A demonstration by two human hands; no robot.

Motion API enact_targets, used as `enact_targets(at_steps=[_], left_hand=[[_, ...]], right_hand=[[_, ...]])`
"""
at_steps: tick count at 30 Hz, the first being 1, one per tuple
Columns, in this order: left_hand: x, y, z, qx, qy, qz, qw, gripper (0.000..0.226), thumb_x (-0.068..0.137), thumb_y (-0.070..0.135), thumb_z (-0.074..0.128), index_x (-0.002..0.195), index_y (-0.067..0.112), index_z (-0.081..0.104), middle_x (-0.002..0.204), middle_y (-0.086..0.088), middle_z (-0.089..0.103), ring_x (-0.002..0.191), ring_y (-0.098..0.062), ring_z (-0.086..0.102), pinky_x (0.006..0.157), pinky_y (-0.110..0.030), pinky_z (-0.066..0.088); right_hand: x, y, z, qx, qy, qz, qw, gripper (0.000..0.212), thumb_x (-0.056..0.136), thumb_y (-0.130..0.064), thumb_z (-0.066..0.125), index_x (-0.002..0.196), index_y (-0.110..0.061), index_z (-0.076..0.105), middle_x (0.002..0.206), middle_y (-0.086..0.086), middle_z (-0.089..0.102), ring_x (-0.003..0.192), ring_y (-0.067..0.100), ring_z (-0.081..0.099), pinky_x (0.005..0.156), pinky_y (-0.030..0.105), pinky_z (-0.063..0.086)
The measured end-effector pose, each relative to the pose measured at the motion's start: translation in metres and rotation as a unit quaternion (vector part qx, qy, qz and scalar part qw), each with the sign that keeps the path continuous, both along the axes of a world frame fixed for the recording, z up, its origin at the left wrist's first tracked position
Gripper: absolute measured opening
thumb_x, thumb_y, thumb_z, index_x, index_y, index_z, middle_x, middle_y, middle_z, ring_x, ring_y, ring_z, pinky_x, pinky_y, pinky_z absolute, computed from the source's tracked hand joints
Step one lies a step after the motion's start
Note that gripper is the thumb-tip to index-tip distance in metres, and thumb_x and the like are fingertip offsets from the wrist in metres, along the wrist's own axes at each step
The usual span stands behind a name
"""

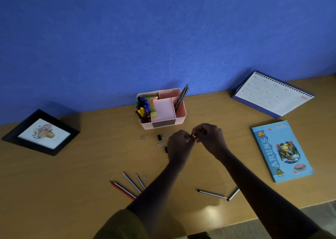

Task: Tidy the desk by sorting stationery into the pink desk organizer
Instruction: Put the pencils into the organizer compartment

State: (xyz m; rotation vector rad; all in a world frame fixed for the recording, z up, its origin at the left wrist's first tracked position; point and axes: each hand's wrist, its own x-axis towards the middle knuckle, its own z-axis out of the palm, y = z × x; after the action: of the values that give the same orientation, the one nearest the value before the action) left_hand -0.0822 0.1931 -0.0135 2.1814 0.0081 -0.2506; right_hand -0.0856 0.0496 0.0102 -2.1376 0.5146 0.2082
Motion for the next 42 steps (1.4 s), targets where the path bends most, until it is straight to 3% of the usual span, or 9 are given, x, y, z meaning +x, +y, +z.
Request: enact_targets(at_steps=[6, 11, 16, 18, 21, 29, 34, 37, 42], left_hand=[[0.013, 0.008, 0.020, -0.008, -0.084, 0.001, 0.996, 0.023, 0.099, 0.036, 0.075, 0.102, 0.013, 0.078, 0.090, 0.003, 0.079, 0.078, -0.005, 0.072, 0.070, -0.028, 0.063], [0.019, 0.017, 0.034, -0.048, -0.129, 0.014, 0.990, 0.024, 0.101, 0.034, 0.074, 0.110, 0.012, 0.078, 0.097, 0.002, 0.079, 0.085, -0.006, 0.073, 0.075, -0.026, 0.062], [0.014, 0.056, 0.030, -0.037, -0.160, 0.084, 0.983, 0.014, 0.104, 0.023, 0.071, 0.100, 0.012, 0.079, 0.087, 0.002, 0.079, 0.076, -0.005, 0.073, 0.069, -0.025, 0.062], [0.007, 0.080, 0.022, -0.008, -0.129, 0.114, 0.985, 0.014, 0.103, 0.020, 0.071, 0.100, 0.009, 0.080, 0.088, -0.001, 0.080, 0.075, -0.008, 0.072, 0.068, -0.026, 0.061], [-0.003, 0.116, 0.011, 0.021, -0.077, 0.157, 0.984, 0.016, 0.103, 0.022, 0.071, 0.104, 0.009, 0.081, 0.093, -0.003, 0.082, 0.078, -0.007, 0.071, 0.067, -0.013, 0.051], [-0.030, 0.215, -0.006, 0.081, 0.058, 0.292, 0.951, 0.019, 0.099, 0.028, 0.073, 0.105, 0.012, 0.081, 0.103, -0.006, 0.081, 0.084, -0.018, 0.071, 0.065, -0.027, 0.049], [-0.049, 0.259, -0.017, 0.104, 0.133, 0.328, 0.930, 0.017, 0.093, 0.031, 0.081, 0.091, 0.014, 0.079, 0.097, -0.012, 0.080, 0.096, -0.036, 0.074, 0.081, -0.039, 0.056], [-0.058, 0.272, -0.023, 0.119, 0.169, 0.331, 0.921, 0.028, 0.093, 0.040, 0.080, 0.099, 0.012, 0.081, 0.102, -0.012, 0.081, 0.100, -0.036, 0.074, 0.084, -0.040, 0.058], [-0.073, 0.279, -0.027, 0.124, 0.221, 0.323, 0.912, 0.042, 0.092, 0.052, 0.076, 0.109, 0.014, 0.083, 0.110, -0.009, 0.081, 0.104, -0.034, 0.074, 0.082, -0.037, 0.055]], right_hand=[[0.016, 0.002, 0.032, -0.014, -0.035, 0.046, 0.998, 0.010, 0.096, -0.014, 0.075, 0.089, -0.021, 0.079, 0.077, -0.004, 0.077, 0.069, 0.014, 0.074, 0.071, 0.047, 0.065], [0.025, 0.004, 0.057, -0.033, -0.091, 0.057, 0.994, 0.008, 0.097, -0.012, 0.074, 0.093, -0.018, 0.079, 0.080, -0.007, 0.076, 0.071, 0.010, 0.073, 0.071, 0.043, 0.066], [0.042, -0.001, 0.084, -0.031, -0.189, -0.016, 0.981, 0.009, 0.100, -0.022, 0.072, 0.095, -0.022, 0.079, 0.080, -0.007, 0.076, 0.074, 0.012, 0.074, 0.071, 0.043, 0.065], [0.053, -0.003, 0.091, -0.025, -0.227, -0.054, 0.972, 0.009, 0.099, -0.021, 0.072, 0.093, -0.021, 0.079, 0.079, -0.007, 0.077, 0.074, 0.014, 0.074, 0.073, 0.048, 0.063], [0.071, 0.001, 0.094, -0.025, -0.247, -0.091, 0.965, 0.011, 0.097, -0.021, 0.070, 0.093, -0.020, 0.080, 0.082, -0.007, 0.078, 0.077, 0.014, 0.074, 0.076, 0.051, 0.063], [0.107, 0.029, 0.072, -0.069, -0.235, -0.074, 0.967, 0.014, 0.096, -0.017, 0.067, 0.096, -0.016, 0.080, 0.092, -0.006, 0.079, 0.082, 0.010, 0.073, 0.076, 0.042, 0.063], [0.117, 0.042, 0.052, -0.124, -0.211, -0.045, 0.968, 0.016, 0.098, -0.014, 0.064, 0.095, -0.010, 0.080, 0.094, 0.001, 0.080, 0.081, 0.017, 0.073, 0.071, 0.034, 0.060], [0.120, 0.047, 0.043, -0.152, -0.195, -0.036, 0.968, 0.019, 0.100, -0.016, 0.063, 0.097, -0.009, 0.080, 0.094, 0.004, 0.081, 0.079, 0.020, 0.073, 0.064, 0.024, 0.050], [0.122, 0.054, 0.036, -0.184, -0.168, -0.050, 0.967, 0.025, 0.105, -0.026, 0.060, 0.113, -0.013, 0.080, 0.108, 0.007, 0.082, 0.090, 0.024, 0.076, 0.076, 0.038, 0.063]])
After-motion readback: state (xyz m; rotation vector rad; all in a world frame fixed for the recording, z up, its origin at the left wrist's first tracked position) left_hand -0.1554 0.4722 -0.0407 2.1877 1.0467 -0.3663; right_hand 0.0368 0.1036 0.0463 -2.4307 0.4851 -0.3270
